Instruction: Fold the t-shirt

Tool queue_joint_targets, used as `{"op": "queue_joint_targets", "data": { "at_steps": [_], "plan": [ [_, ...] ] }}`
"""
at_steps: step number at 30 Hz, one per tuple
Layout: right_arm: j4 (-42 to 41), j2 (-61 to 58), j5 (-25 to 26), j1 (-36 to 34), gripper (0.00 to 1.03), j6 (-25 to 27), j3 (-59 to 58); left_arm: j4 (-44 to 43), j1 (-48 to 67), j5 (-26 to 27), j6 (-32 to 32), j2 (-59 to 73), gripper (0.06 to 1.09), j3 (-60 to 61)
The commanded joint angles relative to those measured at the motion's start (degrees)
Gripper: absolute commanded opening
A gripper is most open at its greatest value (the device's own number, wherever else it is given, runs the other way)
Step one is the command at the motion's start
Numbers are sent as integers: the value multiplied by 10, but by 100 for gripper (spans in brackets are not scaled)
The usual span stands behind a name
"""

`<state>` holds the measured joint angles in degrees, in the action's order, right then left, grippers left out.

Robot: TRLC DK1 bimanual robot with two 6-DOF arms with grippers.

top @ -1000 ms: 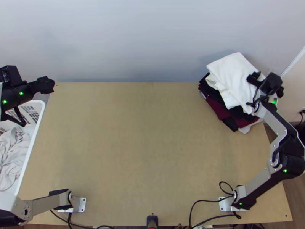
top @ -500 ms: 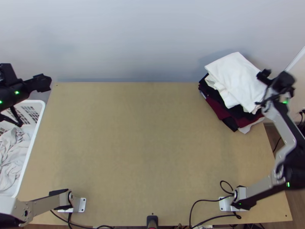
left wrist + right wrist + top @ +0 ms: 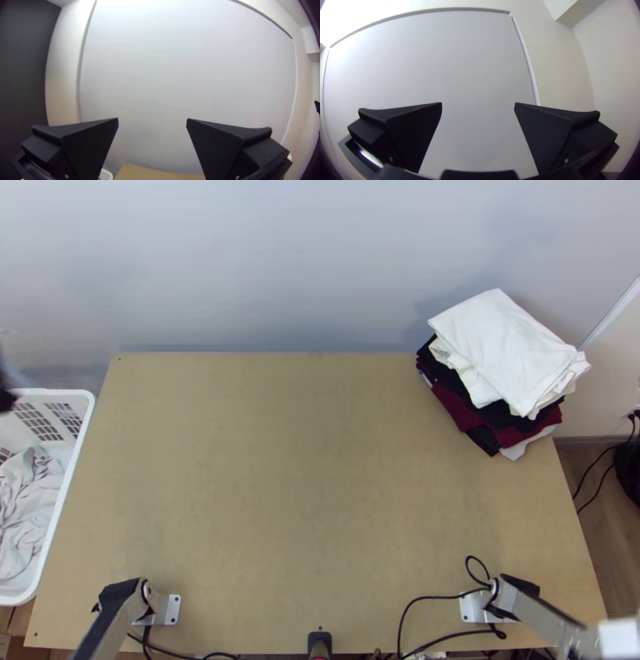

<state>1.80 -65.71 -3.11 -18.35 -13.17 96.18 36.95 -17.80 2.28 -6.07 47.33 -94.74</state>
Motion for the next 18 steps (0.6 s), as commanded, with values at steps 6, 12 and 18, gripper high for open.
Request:
{"op": "queue_joint_targets", "data": {
  "at_steps": [6,12,18],
  "plan": [
    [-94,174,-65,-26,98,-46,-236,-238,-102,-3,45,-244,105,293],
    [-194,364,-104,-2,98,-20,-476,-339,-148,-2,48,-433,105,536],
    [-102,509,-103,25,98,10,-648,-290,-158,-3,40,-477,105,662]
  ]
}}
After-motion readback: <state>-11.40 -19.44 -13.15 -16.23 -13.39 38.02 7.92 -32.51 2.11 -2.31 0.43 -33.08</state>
